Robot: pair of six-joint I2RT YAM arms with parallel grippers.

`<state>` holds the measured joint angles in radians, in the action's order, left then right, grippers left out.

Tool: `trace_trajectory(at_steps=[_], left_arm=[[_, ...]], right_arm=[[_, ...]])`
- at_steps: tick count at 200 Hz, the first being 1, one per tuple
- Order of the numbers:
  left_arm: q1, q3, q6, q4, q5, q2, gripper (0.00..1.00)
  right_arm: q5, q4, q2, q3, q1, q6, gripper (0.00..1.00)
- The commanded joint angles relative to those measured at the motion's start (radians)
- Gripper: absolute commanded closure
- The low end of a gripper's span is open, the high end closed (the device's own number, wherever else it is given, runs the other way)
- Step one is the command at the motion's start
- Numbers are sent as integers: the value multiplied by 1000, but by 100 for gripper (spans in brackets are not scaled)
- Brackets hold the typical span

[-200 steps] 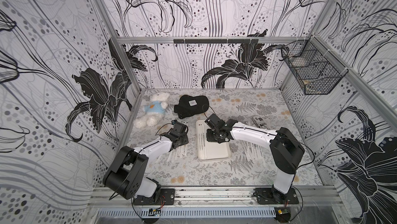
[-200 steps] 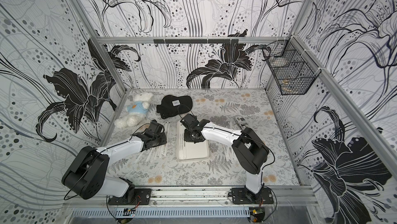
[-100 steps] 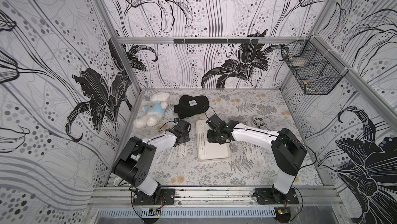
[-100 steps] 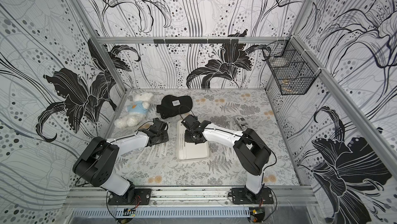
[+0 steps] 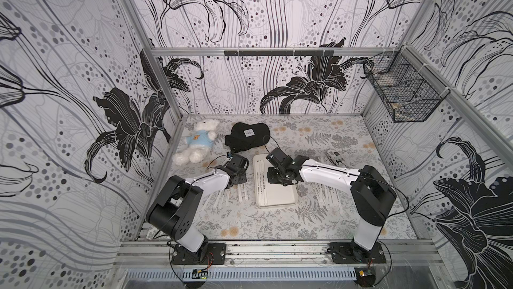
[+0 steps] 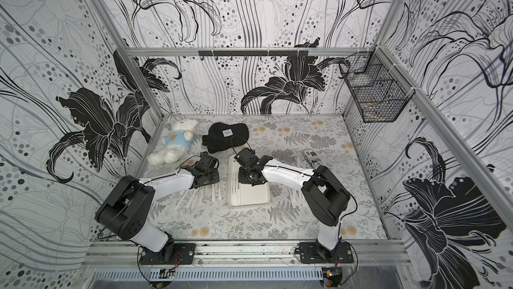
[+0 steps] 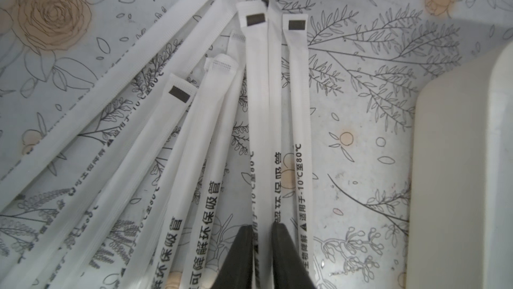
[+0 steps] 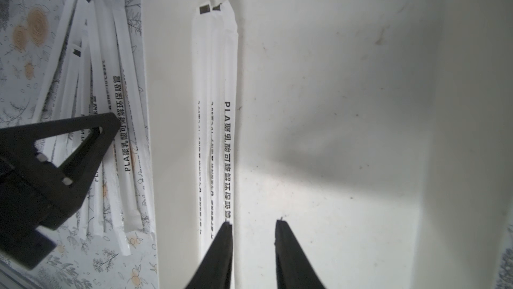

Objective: Put the straws into the storage box
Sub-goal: Pick up the straw from the center of the board.

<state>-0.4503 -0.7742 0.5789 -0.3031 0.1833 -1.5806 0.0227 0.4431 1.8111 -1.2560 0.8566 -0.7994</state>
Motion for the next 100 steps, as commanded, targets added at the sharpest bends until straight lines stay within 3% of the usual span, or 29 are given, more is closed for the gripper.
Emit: trace_trajectory(at_steps=[1,70,100], left_arm=[[-2,1,-16,-25,7,43,72],[-2,0,-25,-4,9,-12,77],[-1,16,-19,1,12,2,87]], right_arm=[[11,0,-15,0,-5,12,70],[9,12,-25,7,-5,11,70],[1,9,-22,6,-7,10,70]])
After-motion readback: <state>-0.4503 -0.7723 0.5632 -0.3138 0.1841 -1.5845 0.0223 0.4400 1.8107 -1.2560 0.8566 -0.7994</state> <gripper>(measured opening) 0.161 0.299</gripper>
